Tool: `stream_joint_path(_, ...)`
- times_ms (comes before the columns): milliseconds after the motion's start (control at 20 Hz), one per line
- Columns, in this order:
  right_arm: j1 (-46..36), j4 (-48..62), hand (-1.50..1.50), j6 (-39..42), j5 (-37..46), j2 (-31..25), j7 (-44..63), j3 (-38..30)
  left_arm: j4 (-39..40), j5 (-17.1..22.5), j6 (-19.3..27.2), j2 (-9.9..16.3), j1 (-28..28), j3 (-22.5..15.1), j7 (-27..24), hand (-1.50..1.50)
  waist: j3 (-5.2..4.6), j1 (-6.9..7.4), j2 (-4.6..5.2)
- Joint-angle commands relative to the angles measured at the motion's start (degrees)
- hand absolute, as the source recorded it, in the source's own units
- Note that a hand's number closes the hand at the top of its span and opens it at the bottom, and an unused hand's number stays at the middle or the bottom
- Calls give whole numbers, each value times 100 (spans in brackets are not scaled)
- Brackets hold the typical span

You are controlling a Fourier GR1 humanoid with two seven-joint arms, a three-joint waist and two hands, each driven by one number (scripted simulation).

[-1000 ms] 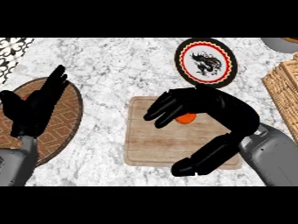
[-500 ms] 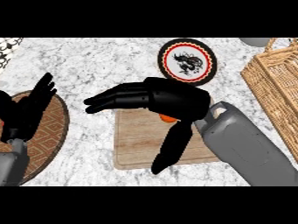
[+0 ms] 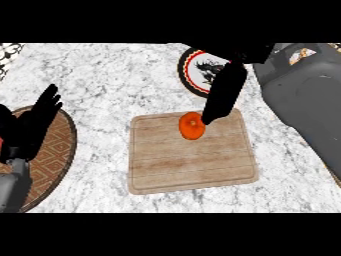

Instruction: Pick the squash from the cutting board and place it in the basket

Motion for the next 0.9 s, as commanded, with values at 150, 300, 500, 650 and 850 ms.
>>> stream_joint_path(150,-811,1210,-150,1830,-146,-521,-310,21,163,-114,33,-30,-197,24,19,0,6,30,45)
stream_joint_path(300,-562,1193,-150,2030,81,-580,-711,-53,34,8,-147,9,-31,128,26,0,11,9,18)
stream_joint_path(500,-706,1880,-150,2550,97,-880,-1502,-351,126,28,-242,8,-78,188,-14,0,12,30,38)
stream_joint_path(650,-150,1791,-150,2297,289,-1065,-2078,-390,-15,-27,-245,7,-62,170,18,0,16,18,41)
stream_joint_path(850,203,1867,-150,1880,231,-1008,-2417,-674,49,80,-318,113,-216,352,196,0,17,8,41)
